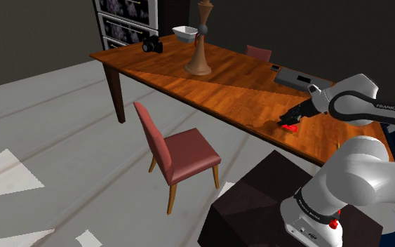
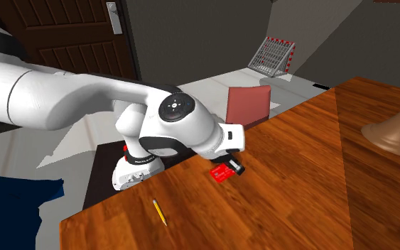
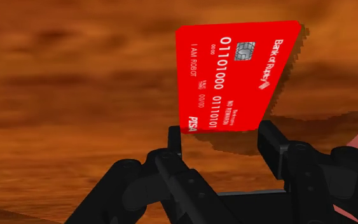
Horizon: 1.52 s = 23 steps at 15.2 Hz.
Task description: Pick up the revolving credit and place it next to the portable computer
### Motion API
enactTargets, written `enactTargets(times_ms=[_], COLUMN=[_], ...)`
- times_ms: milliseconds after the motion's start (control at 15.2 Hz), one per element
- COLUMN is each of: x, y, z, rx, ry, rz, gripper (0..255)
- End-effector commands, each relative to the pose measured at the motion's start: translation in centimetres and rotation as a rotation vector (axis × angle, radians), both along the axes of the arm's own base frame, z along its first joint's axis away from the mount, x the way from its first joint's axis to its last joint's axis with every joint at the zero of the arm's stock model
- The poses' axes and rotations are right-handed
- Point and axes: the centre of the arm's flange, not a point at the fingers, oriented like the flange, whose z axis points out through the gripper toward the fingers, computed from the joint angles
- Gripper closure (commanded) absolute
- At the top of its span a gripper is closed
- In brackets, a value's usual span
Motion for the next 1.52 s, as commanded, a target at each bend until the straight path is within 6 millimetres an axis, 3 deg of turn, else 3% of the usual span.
enactTargets(times_ms=[0,1056,1452], x=[0.0,0.0,-0.5], y=[0.0,0.0,-7.9], z=[1.0,9.4,9.4], rx=[0.0,0.0,0.0], ry=[0.001,0.001,0.001], rz=[0.0,0.0,0.0], gripper=[255,255,255])
